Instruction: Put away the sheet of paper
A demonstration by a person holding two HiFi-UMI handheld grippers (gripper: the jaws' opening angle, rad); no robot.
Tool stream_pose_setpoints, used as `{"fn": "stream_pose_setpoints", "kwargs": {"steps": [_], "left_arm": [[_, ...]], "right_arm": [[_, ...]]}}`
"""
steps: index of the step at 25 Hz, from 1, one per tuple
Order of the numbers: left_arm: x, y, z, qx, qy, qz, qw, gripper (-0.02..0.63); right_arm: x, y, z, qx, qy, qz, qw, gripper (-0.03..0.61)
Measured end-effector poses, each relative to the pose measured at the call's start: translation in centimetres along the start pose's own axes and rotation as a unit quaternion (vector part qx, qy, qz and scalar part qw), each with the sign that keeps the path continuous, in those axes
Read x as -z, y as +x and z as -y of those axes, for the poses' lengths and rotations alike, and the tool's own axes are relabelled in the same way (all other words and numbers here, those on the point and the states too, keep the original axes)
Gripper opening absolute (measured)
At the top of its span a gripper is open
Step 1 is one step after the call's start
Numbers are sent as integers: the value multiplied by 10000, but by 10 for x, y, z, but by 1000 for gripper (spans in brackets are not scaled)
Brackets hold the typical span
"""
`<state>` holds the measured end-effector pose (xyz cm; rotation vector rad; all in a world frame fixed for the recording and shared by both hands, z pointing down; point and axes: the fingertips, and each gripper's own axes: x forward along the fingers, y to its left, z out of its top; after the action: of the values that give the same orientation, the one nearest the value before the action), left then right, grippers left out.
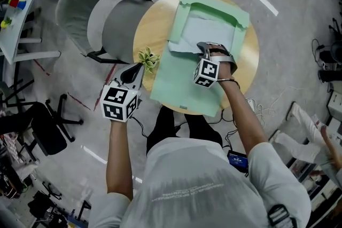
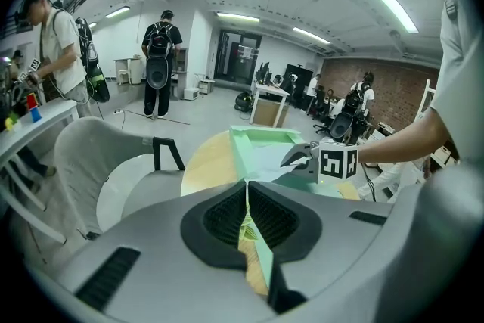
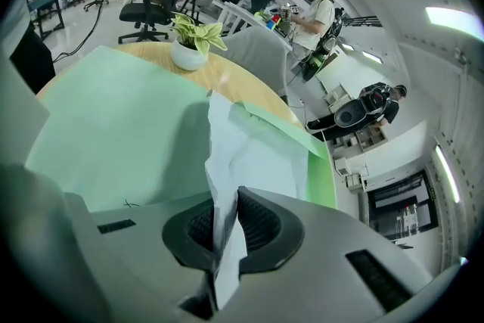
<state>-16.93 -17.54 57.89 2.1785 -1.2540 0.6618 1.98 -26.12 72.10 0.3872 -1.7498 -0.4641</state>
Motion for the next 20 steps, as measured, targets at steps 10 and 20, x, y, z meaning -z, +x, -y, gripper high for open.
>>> {"fn": "stream_pose_setpoints", "kwargs": {"steps": [10,20], "left_arm": [[-7,15,-4,-147,-157,-20,9998,27],[-6,24,-2,-241,-219,-97,9994,27]], "right_arm": [[12,25,16,-180,24,-54,9998,40],[22,36,43,-277,1017,19,9944,44]]}}
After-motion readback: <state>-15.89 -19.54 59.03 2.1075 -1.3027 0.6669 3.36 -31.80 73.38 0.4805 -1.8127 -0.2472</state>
